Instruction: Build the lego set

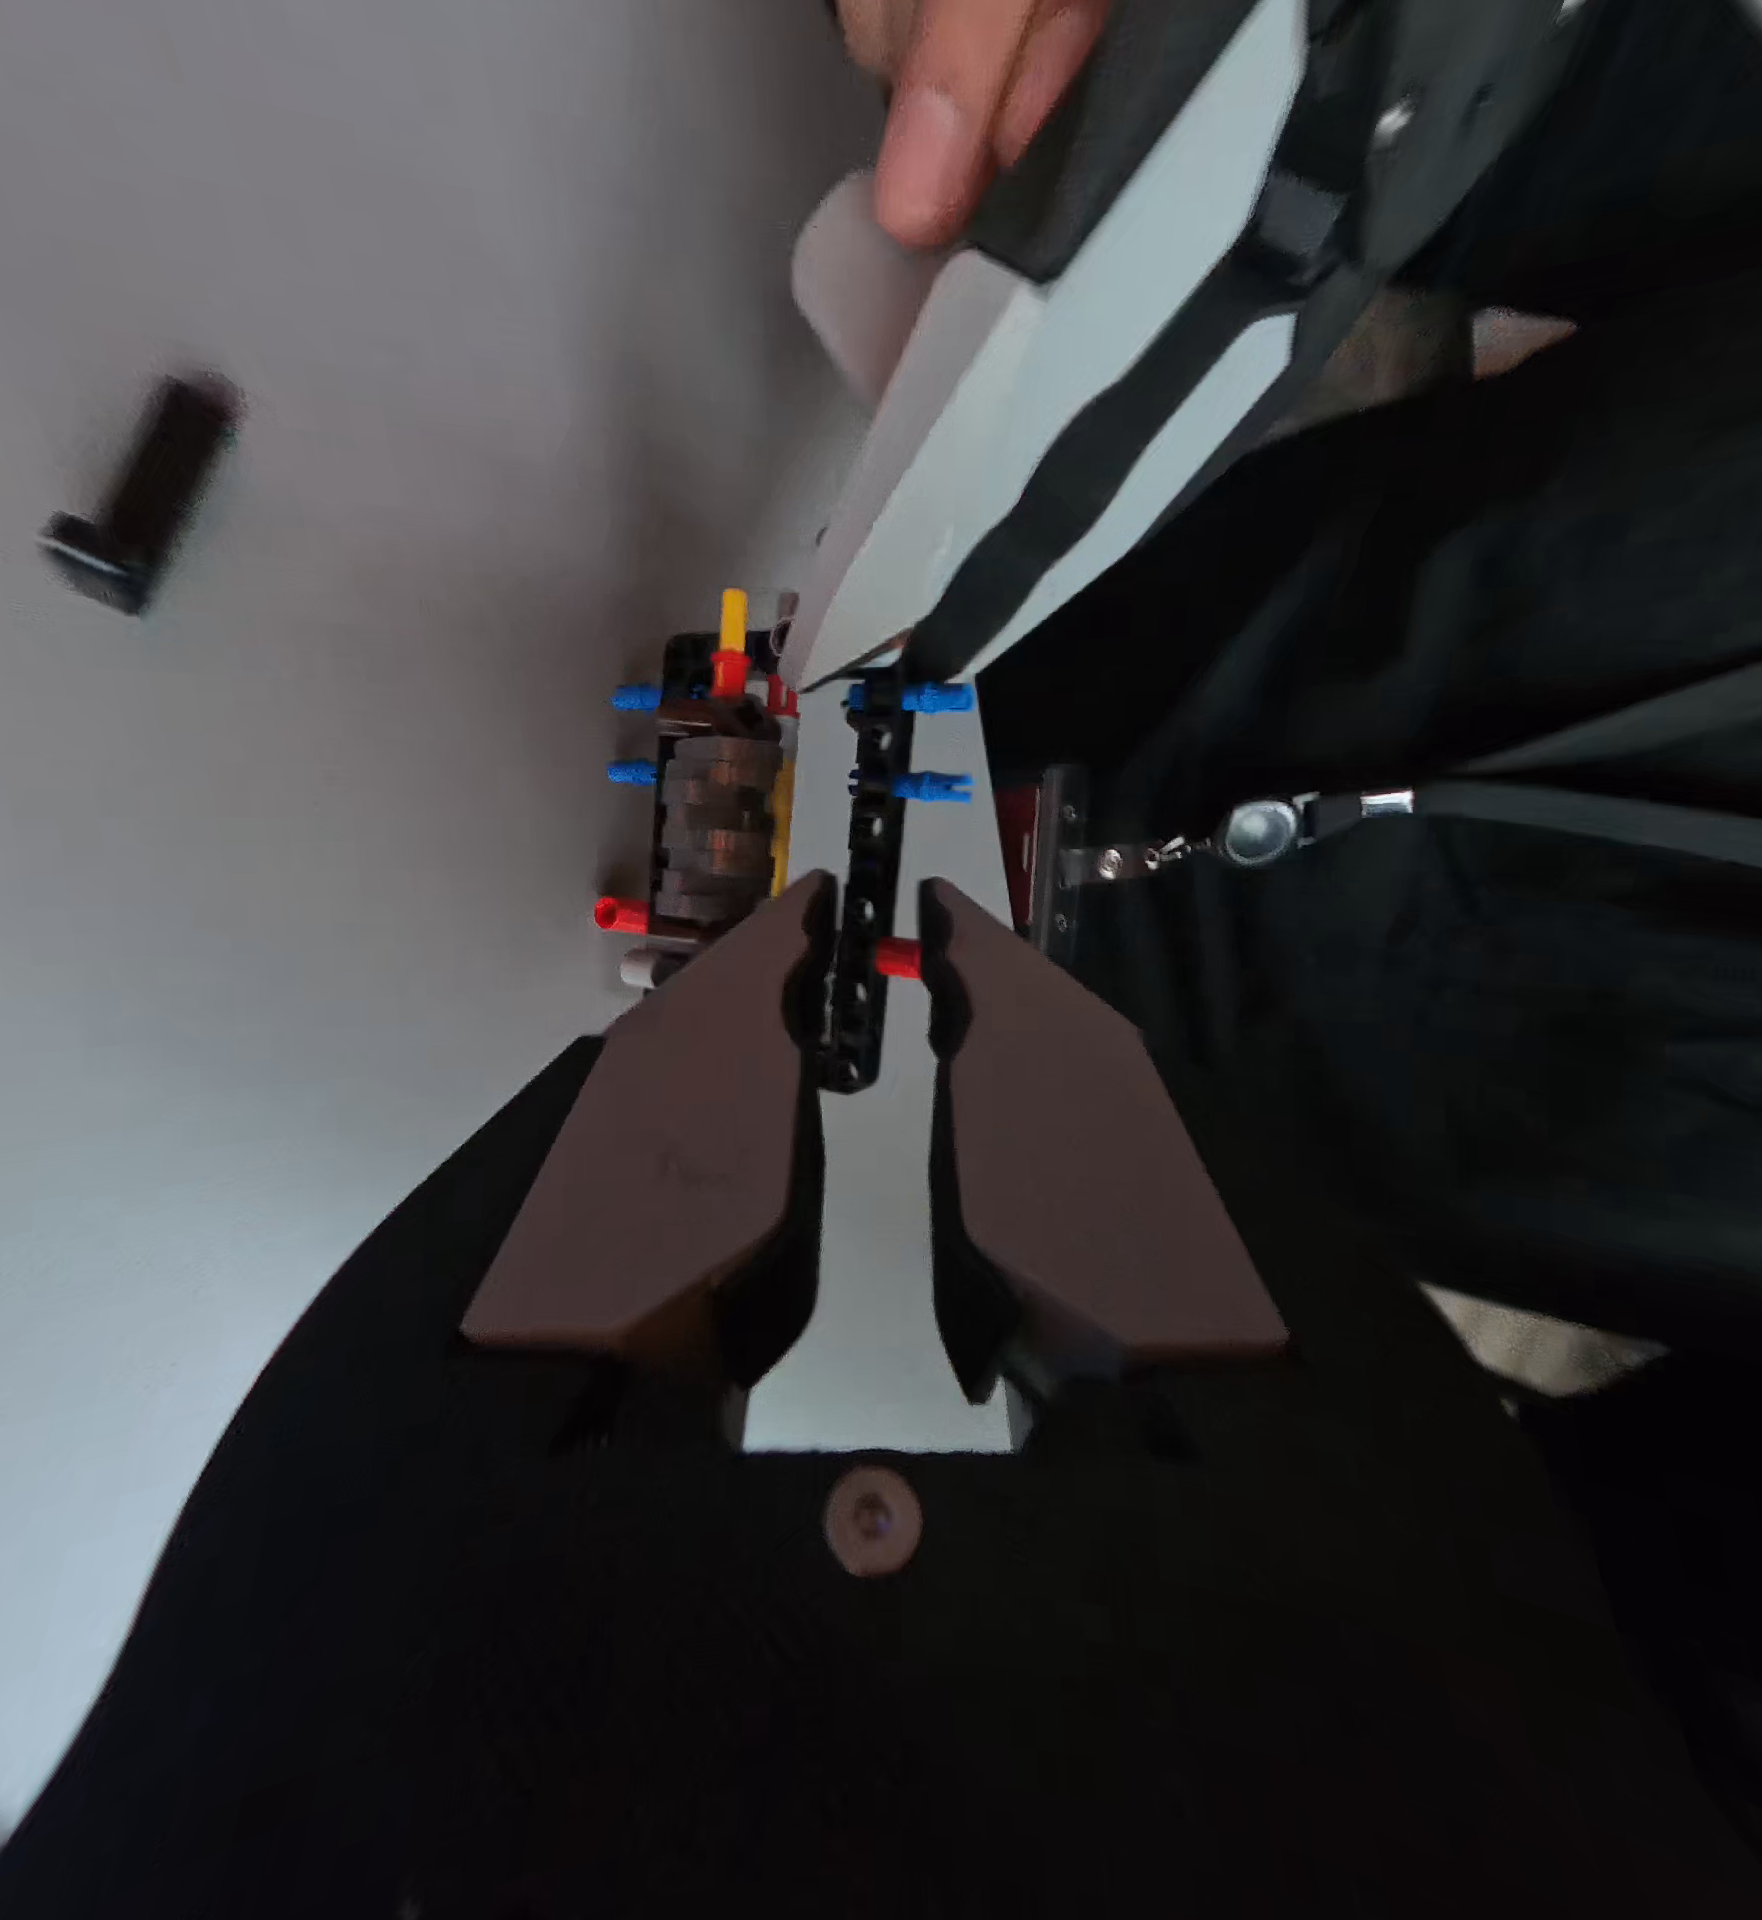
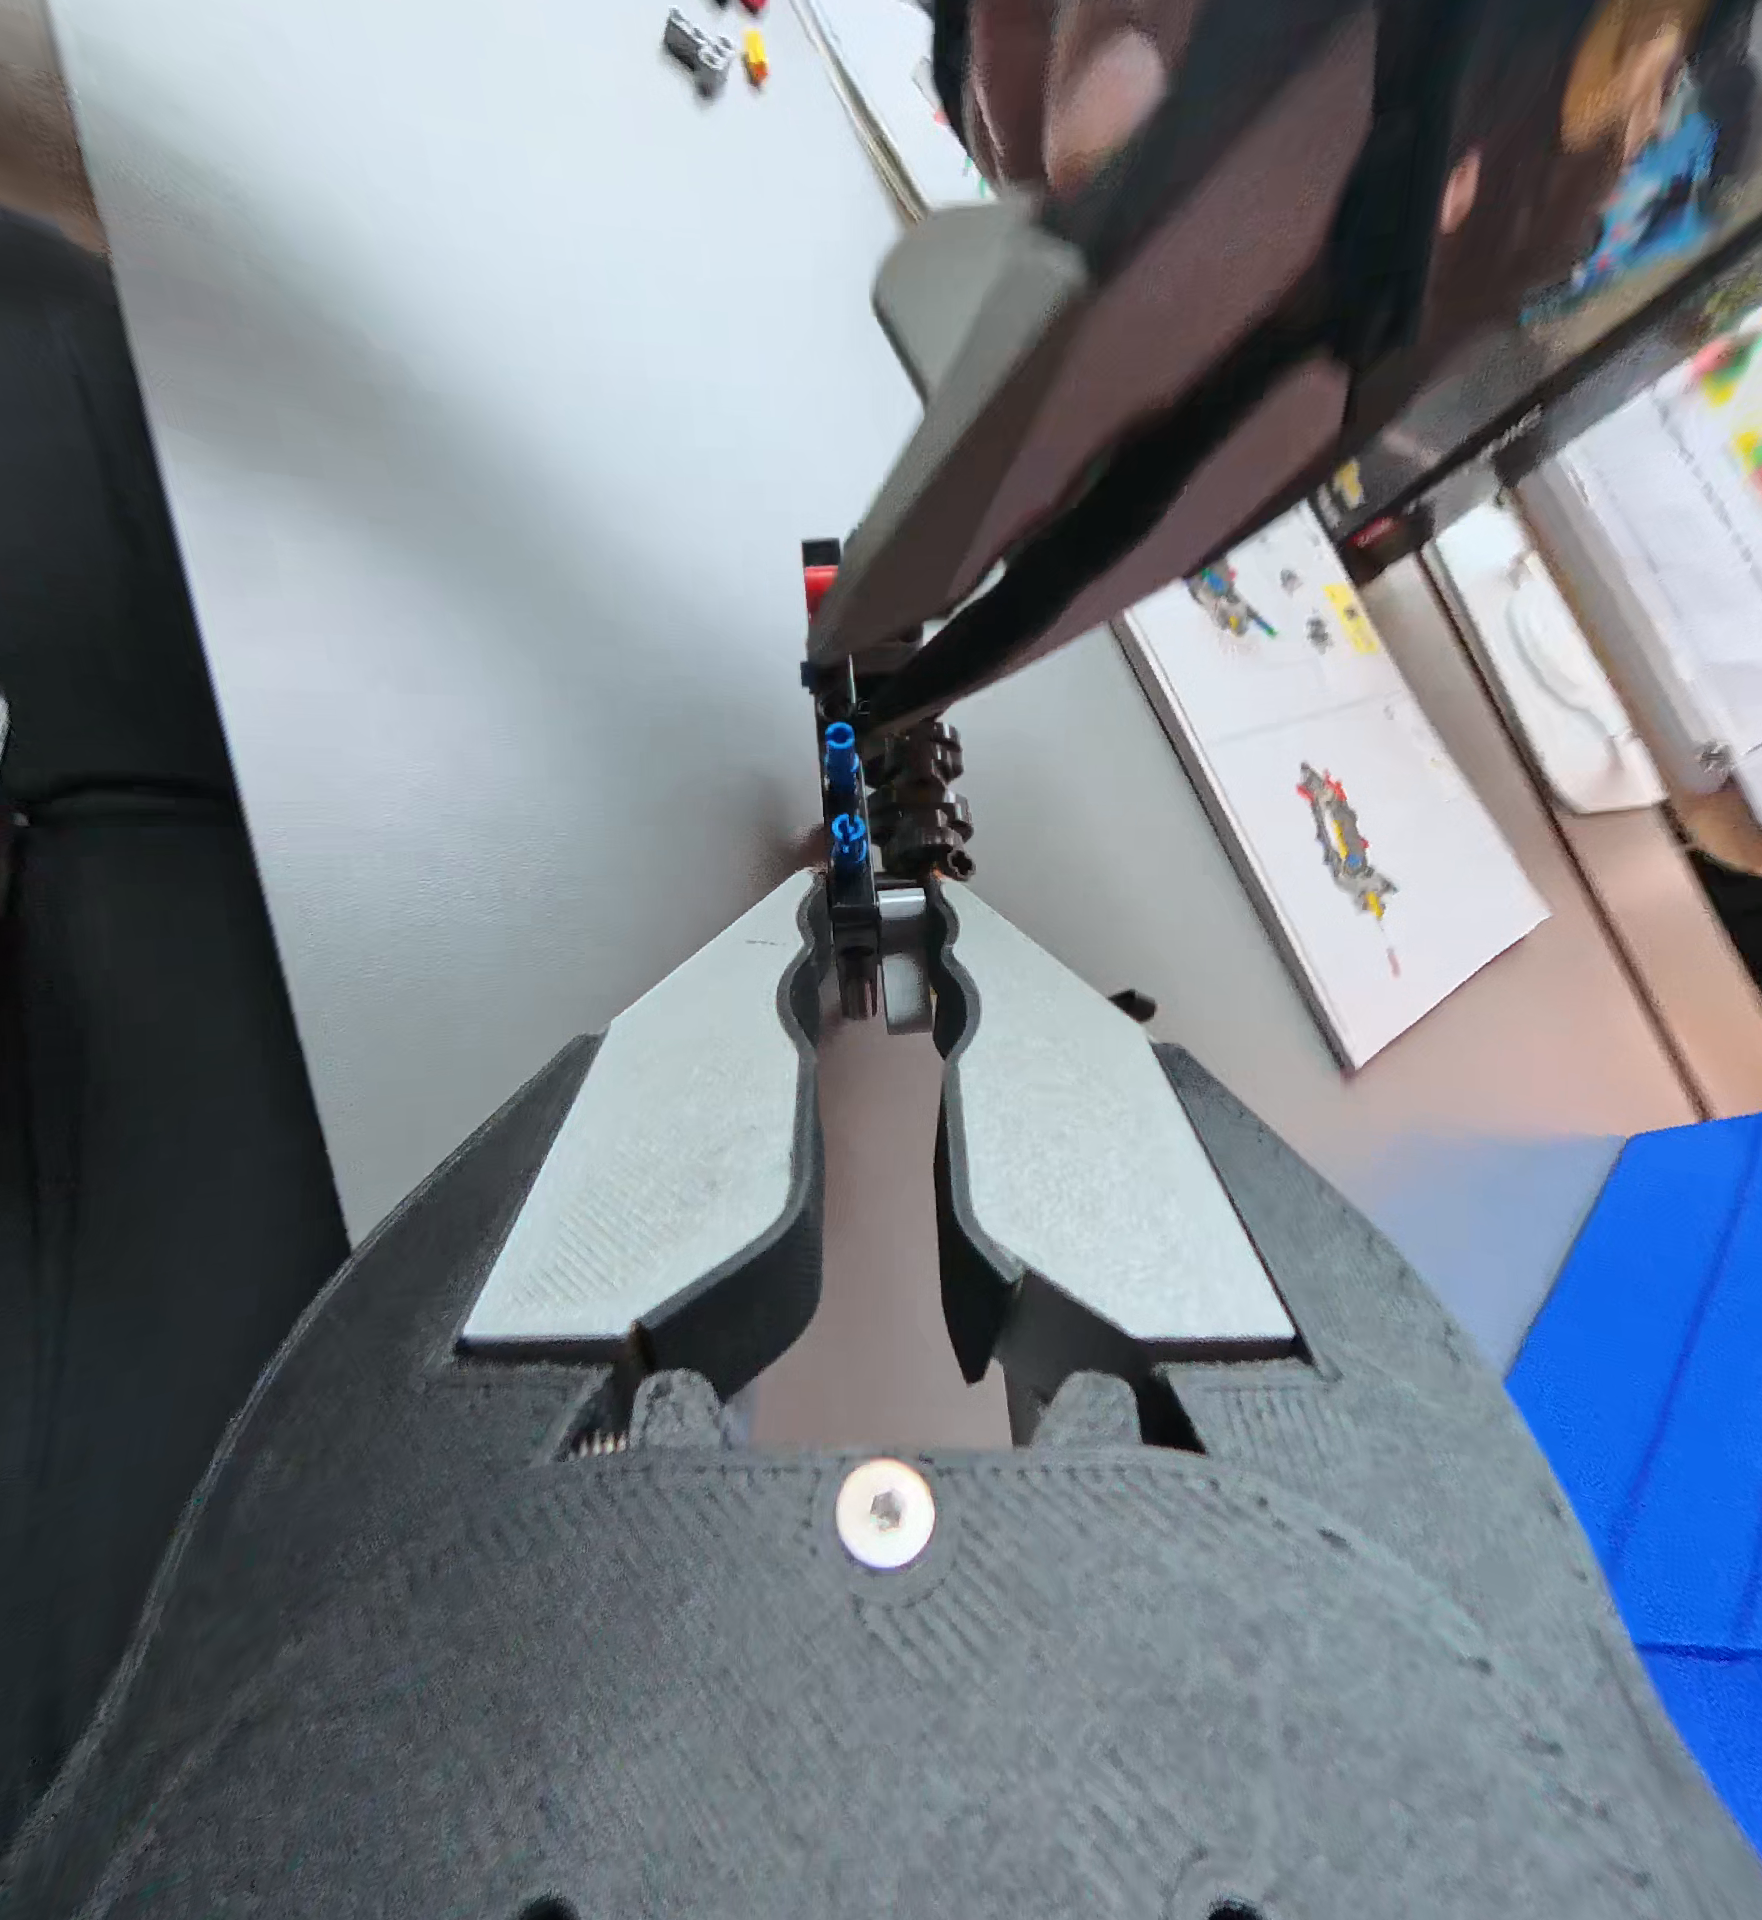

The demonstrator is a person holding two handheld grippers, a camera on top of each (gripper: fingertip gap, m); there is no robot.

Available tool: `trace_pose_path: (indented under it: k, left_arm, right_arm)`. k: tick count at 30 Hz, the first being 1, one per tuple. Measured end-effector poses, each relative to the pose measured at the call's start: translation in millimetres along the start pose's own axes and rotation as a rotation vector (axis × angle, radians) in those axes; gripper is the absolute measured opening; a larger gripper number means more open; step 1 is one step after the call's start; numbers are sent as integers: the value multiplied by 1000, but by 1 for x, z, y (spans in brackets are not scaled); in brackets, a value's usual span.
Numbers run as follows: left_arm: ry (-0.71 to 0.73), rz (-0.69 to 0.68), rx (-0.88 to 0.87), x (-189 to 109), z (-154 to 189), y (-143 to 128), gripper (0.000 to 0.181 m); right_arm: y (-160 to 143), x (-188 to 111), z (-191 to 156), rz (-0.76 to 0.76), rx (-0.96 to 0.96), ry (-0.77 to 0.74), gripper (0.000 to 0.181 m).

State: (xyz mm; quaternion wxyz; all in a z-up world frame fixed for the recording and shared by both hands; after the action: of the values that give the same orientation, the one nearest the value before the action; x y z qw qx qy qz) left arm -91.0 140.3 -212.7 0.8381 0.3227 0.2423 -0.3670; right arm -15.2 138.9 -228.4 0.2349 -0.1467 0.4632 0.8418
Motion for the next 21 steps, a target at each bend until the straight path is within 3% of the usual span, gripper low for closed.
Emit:
trace_pose_path:
  k: [4,6,9,10,14,16,18,21]
  left_arm:
    - [205,283,89,-28,9,8,50]
    - [348,370,242,-29,16,9,46]
    - [607,350,359,-26,1,2,44]
    - [626,340,382,-25,-3,0,39]
    - [533,332,350,-19,-17,-2,38]
    - [462,336,343,-14,-23,-3,23]
    - [379,353,322,-7,-25,-2,11]
    - [329,373,301,-2,-29,-2,9]
  right_arm:
    - [-8,6,16,-5,194,77,14]
    - [-11,10,26,-2,319,147,14]
    - [-16,15,38,8,485,282,14]
    - [-18,17,40,10,528,326,14]
    - [-19,21,45,86,687,515,14]
    - [-18,21,45,129,721,574,13]
    - [-20,22,45,128,725,578,14]
    - [-22,24,45,127,717,560,14]
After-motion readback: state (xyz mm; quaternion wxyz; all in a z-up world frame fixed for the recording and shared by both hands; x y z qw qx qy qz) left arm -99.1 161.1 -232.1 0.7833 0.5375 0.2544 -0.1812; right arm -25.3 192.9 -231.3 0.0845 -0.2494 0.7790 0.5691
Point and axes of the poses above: each gripper's, where its closed fingertips meet, x out along the fingers, y out of its top, z = x × y across the jaws, the point moved 4 cm from there along -x, back along the fingers, and after that the axes turned 7 degrees about -y, right-handed, at the moved point
